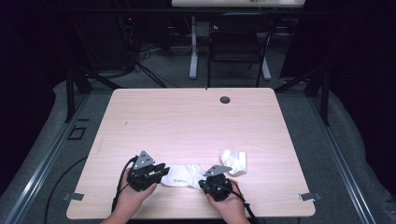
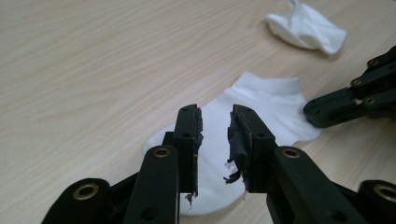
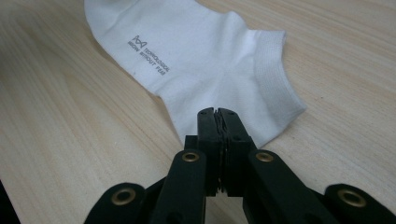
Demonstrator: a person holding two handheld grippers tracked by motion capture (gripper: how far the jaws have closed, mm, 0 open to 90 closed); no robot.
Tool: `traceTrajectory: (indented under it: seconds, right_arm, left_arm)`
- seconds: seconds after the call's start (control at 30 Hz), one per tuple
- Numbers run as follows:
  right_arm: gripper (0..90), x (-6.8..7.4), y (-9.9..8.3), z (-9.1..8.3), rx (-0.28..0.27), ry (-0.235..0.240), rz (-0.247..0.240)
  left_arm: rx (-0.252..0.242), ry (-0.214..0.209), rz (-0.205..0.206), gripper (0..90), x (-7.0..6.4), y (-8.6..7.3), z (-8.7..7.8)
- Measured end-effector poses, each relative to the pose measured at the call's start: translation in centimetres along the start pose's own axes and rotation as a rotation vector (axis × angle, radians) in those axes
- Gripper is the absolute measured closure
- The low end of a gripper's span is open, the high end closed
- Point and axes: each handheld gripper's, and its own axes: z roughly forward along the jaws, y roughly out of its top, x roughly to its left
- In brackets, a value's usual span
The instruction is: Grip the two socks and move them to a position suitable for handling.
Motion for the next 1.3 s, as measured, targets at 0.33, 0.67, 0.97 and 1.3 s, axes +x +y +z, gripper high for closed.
traceTrajectory:
  seconds: [0.33,0.67,0.97,1.3]
  right_arm:
    - [88.6,0.2,-0.1,-0.3,0.012,-0.007,-0.012]
    - [88.8,0.2,-0.5,-0.8,0.039,0.008,-0.012]
    - [89.0,0.4,-0.8,-1.5,0.065,0.011,-0.026]
    - [89.7,0.6,-1.0,-1.8,0.09,0.026,-0.033]
  left_arm:
    - [0.149,0.005,-0.004,67.1,1.1,-2.5,2.7]
    - [0.192,-0.021,0.007,66.9,0.9,-3.7,2.4]
    - [0.191,-0.04,0.021,67.4,0.1,-4.5,1.6]
    - [0.173,-0.069,-0.011,67.2,0.0,-5.1,1.1]
